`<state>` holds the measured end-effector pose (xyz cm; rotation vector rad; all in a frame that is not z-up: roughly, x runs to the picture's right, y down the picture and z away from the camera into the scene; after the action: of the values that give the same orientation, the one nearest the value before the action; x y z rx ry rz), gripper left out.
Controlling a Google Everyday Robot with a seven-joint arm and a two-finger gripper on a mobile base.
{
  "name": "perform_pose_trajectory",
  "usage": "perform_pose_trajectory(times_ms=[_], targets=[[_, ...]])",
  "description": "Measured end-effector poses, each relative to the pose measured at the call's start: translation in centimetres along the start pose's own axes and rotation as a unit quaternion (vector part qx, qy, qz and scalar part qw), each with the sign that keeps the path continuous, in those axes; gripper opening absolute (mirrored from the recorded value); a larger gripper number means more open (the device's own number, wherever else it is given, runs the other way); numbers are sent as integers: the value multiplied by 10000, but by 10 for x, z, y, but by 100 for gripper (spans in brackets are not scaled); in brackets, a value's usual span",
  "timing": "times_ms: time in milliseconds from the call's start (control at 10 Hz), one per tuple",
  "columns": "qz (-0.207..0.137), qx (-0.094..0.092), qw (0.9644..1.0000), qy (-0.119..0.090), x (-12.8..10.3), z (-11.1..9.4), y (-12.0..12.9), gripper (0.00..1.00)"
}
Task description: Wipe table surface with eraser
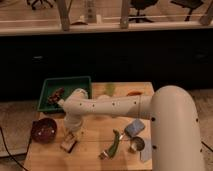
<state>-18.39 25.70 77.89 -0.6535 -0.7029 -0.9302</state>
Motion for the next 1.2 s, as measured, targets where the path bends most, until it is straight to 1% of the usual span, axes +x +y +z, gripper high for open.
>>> perform_pose_trajectory(times_ms=[100,200,300,400,500,600,700,900,1000,1200], targets=[[-2,-72,10000,-2,-1,-1,9,0],[10,-190,9998,12,1,-4,29,0],[44,-234,9997,48,5,-10,47,0],[151,-288,9994,141,16,-19,72,0],[240,-323,9989,227,25,-25,88,0],[372,-333,9981,360,38,-32,100,0],[456,-343,9974,450,48,-36,107,0],[589,-291,9959,630,68,-41,107,0],[624,-256,9954,677,72,-42,103,0],[656,-130,9947,787,78,-40,76,0]])
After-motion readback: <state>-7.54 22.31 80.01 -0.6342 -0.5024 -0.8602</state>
